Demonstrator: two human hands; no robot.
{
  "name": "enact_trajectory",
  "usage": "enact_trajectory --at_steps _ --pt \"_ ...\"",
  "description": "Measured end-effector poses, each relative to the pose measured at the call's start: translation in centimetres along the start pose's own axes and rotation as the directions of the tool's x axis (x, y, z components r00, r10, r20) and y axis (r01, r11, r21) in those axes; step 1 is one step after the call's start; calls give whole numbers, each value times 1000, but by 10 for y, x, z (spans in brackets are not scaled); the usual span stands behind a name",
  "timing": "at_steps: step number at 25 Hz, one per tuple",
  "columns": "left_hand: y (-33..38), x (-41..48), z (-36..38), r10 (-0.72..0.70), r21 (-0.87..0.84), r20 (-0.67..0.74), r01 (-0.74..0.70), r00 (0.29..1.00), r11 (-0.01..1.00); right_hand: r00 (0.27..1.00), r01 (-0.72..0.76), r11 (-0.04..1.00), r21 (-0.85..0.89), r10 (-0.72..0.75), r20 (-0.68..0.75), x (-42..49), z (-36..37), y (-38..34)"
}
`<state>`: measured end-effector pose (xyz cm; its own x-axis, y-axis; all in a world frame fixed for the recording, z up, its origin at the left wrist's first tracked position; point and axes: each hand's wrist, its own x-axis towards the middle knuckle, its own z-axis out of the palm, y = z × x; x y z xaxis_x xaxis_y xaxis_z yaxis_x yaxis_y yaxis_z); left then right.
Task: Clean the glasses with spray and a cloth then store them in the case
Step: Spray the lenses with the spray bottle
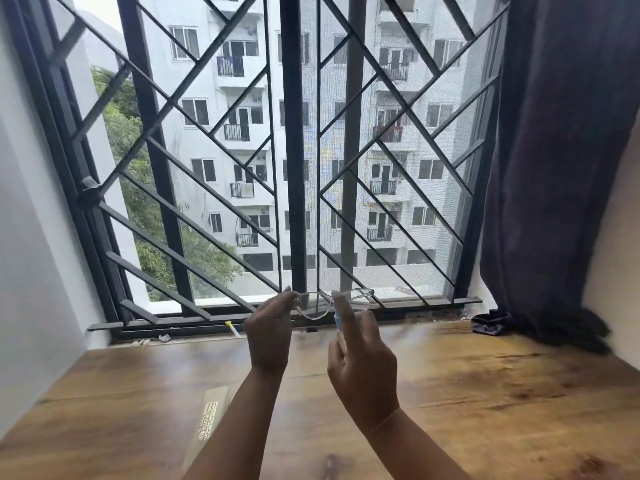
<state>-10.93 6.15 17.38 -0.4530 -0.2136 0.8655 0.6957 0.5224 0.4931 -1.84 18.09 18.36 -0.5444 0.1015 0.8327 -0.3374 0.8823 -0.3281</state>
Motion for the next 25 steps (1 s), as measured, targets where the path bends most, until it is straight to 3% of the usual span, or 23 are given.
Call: enact_trajectory --at_steps 16,25 --pt "5 2 -4 1 -6 7 -1 1000 1000 999 -19 1000 -14 20 42 3 15 5" --pt "-4 3 -8 -30 10 0 30 1000 1000 981 -119 993 -10 116 -157 2 -6 16"
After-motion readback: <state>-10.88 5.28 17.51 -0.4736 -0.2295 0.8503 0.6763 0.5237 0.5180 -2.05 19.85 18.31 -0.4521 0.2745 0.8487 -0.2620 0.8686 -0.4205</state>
